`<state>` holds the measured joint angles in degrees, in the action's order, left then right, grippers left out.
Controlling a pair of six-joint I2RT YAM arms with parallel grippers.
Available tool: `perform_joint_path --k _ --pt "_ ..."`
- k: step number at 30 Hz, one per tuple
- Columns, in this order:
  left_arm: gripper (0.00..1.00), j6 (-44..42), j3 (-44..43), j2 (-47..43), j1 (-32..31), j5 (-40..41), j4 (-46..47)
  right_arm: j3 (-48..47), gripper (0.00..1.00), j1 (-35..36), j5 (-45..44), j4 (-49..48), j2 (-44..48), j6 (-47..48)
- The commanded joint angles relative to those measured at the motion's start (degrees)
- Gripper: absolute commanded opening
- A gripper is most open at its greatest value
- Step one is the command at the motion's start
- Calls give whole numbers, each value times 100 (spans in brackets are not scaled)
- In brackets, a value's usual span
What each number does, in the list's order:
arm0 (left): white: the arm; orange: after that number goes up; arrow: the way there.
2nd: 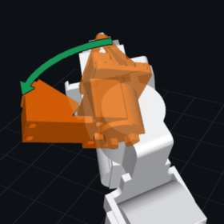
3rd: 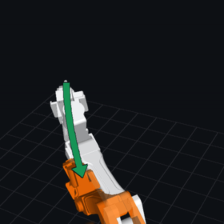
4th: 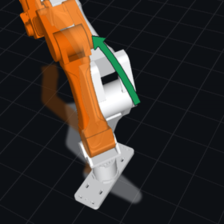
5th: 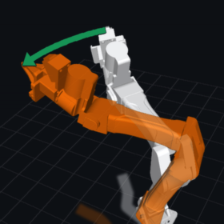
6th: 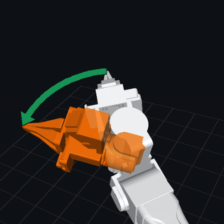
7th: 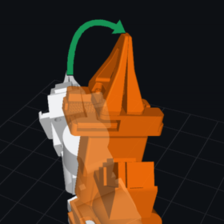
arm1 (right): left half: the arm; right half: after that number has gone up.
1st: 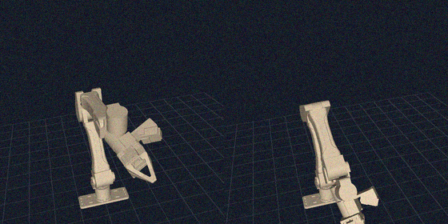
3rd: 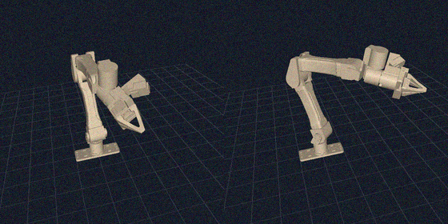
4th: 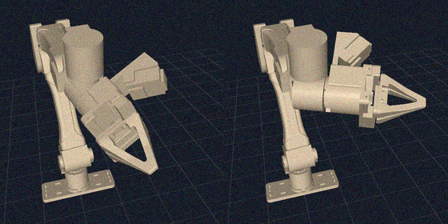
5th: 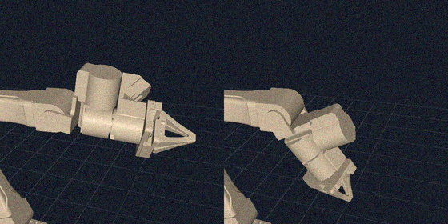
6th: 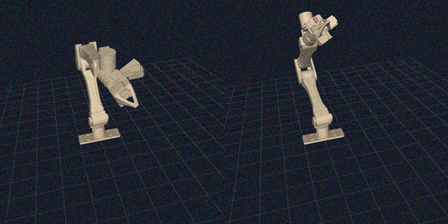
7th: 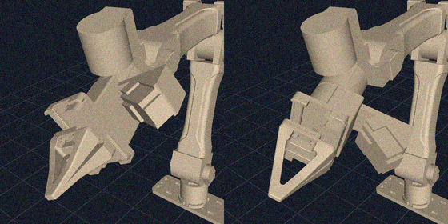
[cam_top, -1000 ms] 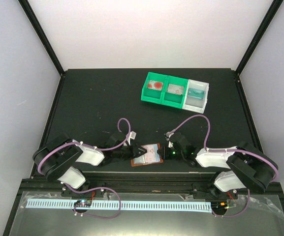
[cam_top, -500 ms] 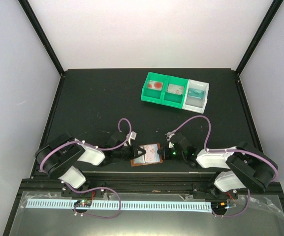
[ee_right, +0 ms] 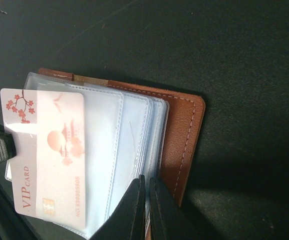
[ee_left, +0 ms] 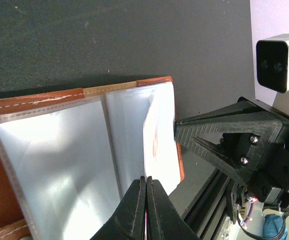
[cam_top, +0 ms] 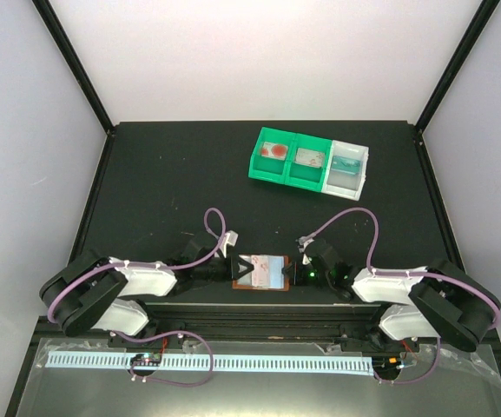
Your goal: Take the credit cards out of the card holder
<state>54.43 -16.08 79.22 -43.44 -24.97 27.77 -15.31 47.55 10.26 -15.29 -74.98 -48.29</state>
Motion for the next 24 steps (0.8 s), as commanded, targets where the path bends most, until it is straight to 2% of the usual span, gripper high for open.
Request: perform_joint_path --k 1,12,24 --pt "2 -311 46 -172 69 35 -379 -26 8 41 -326 479 87 211" --pt "2 -569 -114 -805 203 312 -1379 -456 11 42 -504 1499 840 1018" --pt "1 -1023 -502 -2266 230 501 -2729 -1344 18 43 501 2786 2236 2466"
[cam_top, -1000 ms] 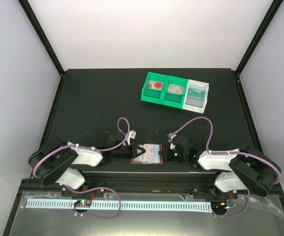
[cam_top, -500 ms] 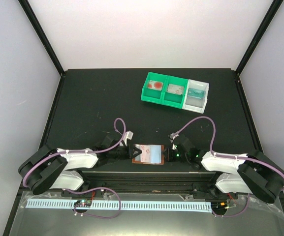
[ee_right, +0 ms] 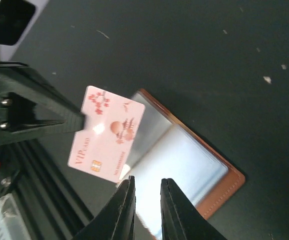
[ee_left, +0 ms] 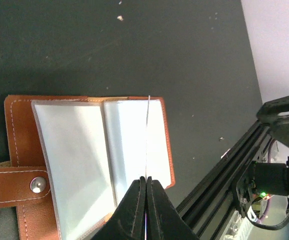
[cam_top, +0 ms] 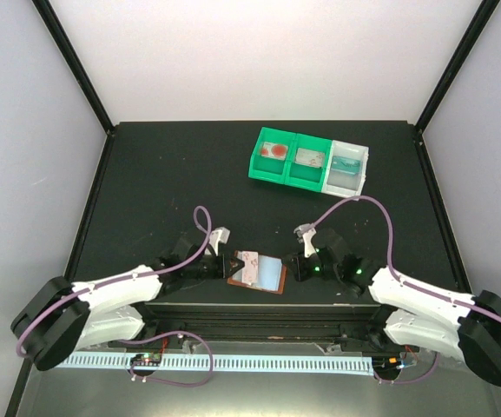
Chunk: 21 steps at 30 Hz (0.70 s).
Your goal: Take the credit cards out of the card holder
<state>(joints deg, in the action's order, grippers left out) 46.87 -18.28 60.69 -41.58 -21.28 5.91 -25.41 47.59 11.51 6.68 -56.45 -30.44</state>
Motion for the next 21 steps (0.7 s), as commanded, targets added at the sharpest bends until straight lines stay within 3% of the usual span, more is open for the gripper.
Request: perform_joint_path --k 1,5,13,21 --pt "2 -330 -314 -535 38 97 -612 -450 18 35 456 757 465 773" --pt "2 -710 -573 -929 53 -196 -997 -881 20 39 881 1310 810 1038" --pt "2 -1372 -659 -1412 50 -1697 -883 -1584 26 39 1528 2419 1052 1492" --pt "2 -1207 -414 -1389 29 -3084 -57 -1988 33 38 2338 2706 725 1687"
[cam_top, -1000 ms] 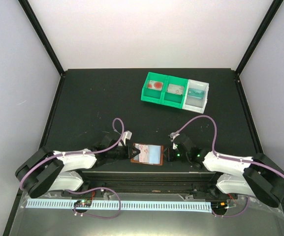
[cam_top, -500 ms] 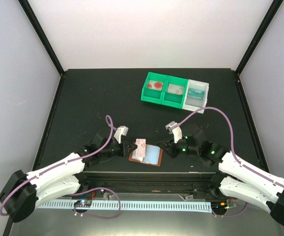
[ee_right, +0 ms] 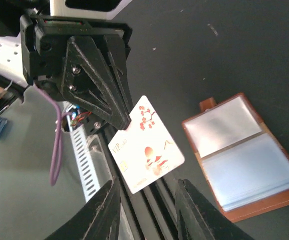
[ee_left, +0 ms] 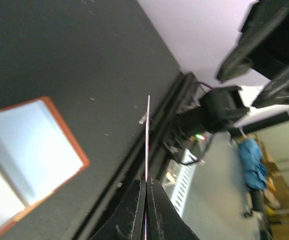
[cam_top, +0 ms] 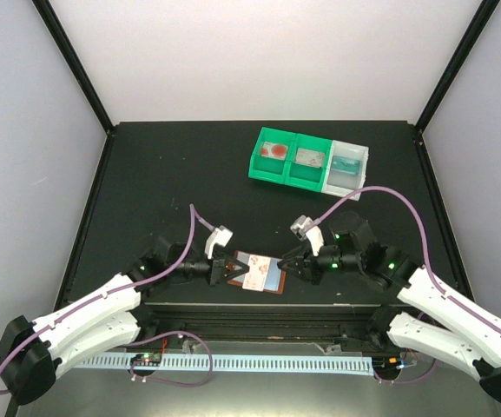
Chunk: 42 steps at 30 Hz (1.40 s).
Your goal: Take the credit cards out of the card holder
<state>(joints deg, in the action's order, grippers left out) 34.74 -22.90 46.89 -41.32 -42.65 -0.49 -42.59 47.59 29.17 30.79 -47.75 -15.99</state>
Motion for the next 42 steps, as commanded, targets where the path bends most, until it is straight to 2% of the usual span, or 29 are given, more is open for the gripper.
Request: perform_joint_path --k 1,5,11,17,26,32,39,42 --pt "2 40 89 -18 1 -1014 665 -276 34 39 677 264 -185 256" --pt "2 94 177 1 -20 -1169 800 -326 38 39 1138 213 -498 368" --pt "2 29 233 22 -78 -1325 888 -414 42 33 1353 38 -887 374" --pt "2 -55 311 92 -96 -1370 926 -406 42 35 1589 -63 -1147 454" --pt "2 -140 308 166 -100 -1346 899 -201 22 31 1963 -372 -1211 337" --pt "1 -134 316 158 -95 -1348 910 -145 17 39 2072 -451 -1335 324" --pt "2 -158 312 151 -95 -1279 835 -110 2 33 2085 -506 -1325 290" --pt "2 -178 297 162 -100 -1170 740 -76 1 34 2045 -551 -1293 229"
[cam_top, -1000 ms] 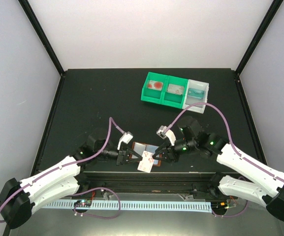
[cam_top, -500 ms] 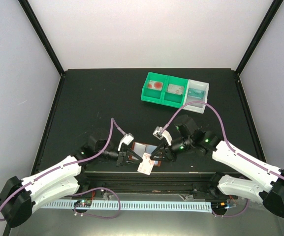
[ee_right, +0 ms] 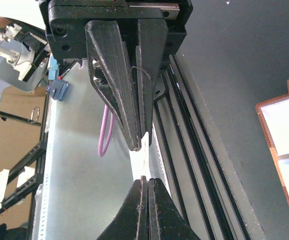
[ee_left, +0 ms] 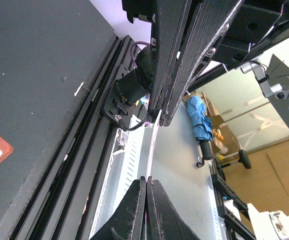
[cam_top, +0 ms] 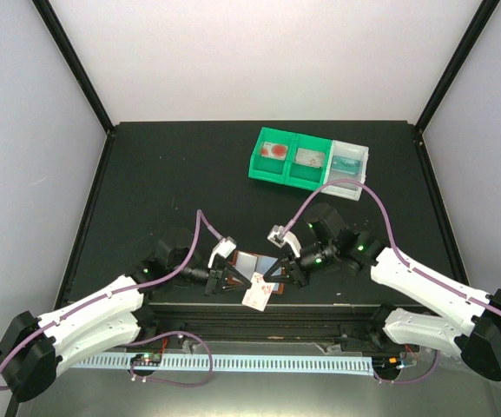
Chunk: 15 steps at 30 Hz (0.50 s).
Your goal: Take the credit cards out of the card holder
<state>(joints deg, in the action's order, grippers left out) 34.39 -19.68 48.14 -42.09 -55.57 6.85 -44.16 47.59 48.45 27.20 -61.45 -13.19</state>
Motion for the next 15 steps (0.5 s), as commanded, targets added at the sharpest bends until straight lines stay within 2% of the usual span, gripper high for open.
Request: perform_joint_path --k 1,3,8,10,12,15 --pt "3 -159 -41 31 -20 195 -55 87 1 39 93 -204 88 -69" --pt "15 -166 -85 -5 -19 345 -171 107 1 39 30 -238 135 -121" --pt "71 -214 -241 -313 -11 1013 -629 179 1 35 -308 -266 212 -245" --pt "80 -222 -326 -501 -2 1400 -911 179 1 30 -496 -232 228 -283" --pt "97 -234 -387 -696 -6 1920 -1248 161 1 5 -754 -197 256 -348" --pt "99 -152 -422 -959 -4 2636 -1630 59 1 -140 -1511 53 300 -469"
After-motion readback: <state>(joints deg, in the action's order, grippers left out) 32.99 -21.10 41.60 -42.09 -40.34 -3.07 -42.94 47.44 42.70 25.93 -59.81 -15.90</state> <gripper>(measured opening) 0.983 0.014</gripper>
